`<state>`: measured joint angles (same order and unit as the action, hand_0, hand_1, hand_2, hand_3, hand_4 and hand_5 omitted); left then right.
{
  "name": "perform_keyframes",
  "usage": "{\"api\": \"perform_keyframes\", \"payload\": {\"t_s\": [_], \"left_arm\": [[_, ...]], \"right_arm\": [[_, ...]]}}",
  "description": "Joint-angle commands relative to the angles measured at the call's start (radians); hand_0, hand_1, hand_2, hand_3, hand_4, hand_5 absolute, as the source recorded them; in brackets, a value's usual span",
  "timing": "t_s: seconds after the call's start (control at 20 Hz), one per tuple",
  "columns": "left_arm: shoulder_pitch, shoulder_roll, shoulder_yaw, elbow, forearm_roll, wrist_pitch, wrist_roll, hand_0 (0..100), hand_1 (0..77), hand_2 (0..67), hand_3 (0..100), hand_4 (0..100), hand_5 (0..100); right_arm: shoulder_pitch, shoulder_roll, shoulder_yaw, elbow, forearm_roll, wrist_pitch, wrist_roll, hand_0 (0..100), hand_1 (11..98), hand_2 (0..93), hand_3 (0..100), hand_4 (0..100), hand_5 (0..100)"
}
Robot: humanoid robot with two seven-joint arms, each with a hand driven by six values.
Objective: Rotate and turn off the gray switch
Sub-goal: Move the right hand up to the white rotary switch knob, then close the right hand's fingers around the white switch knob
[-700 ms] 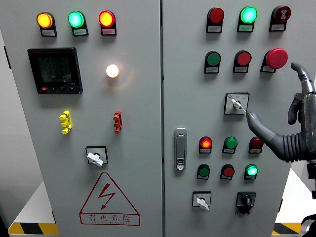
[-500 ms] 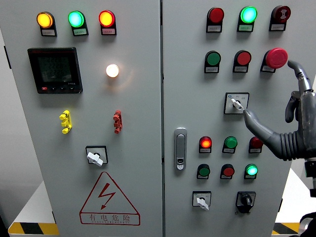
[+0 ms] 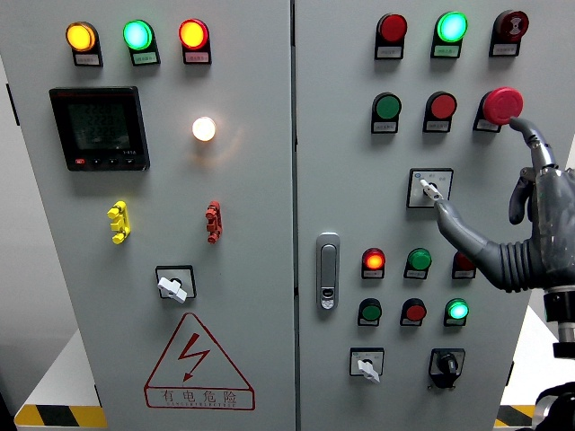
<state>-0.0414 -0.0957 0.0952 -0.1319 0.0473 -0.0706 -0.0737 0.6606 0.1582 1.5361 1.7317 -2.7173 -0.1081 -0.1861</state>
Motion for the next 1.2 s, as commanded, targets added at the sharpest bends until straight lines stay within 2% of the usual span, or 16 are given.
{"api": "perform_keyframes", "payload": {"t_s": [0.0,0.1,0.2,0.45,0.85,1.15], "left_arm": [[0.0,-0.001,0.0,0.0,0.0,0.0,0.0,88,0.0,13.3,19,8,11],[0.0,-0.001,0.0,0.0,0.0,0.0,0.0,88,0.0,13.3,19,8,11],[0.0,0.001,0.0,0.0,0.0,0.0,0.0,88,0.0,13.3,19,8,11],[0.0,-0.001,0.0,0.0,0.0,0.0,0.0,88,0.0,13.3,19,8,11],[0.0,-0.001,0.0,0.0,0.0,0.0,0.0,88,0.0,13.3,19,8,11],[0.0,-0.001,0.0,0.0,-0.001,0.0,0.0,88,0.0,13.3,19,8,11]], "right_arm": [[0.008,0.0013,-0.021,-0.021,0.002,-0.001,-0.015,0,32.9,40.1,97,100,97],[0.008,0.0028,-0.022,-0.026,0.002,-0.001,-0.024,0,32.8,47.6,97,100,97],[0.017,0.0029,-0.025,-0.044,0.007,-0.001,-0.051,0,33.9,54.4,96,100,98],[0.039,0.0029,-0.03,-0.081,0.03,0.001,-0.059,0,35.4,60.7,96,100,99],[0.054,0.0029,-0.031,-0.129,0.033,0.001,-0.064,0,36.1,63.4,96,100,99],[0.083,0.0029,-0.03,-0.178,0.037,0.002,-0.062,0,35.8,64.9,96,100,99]]}}
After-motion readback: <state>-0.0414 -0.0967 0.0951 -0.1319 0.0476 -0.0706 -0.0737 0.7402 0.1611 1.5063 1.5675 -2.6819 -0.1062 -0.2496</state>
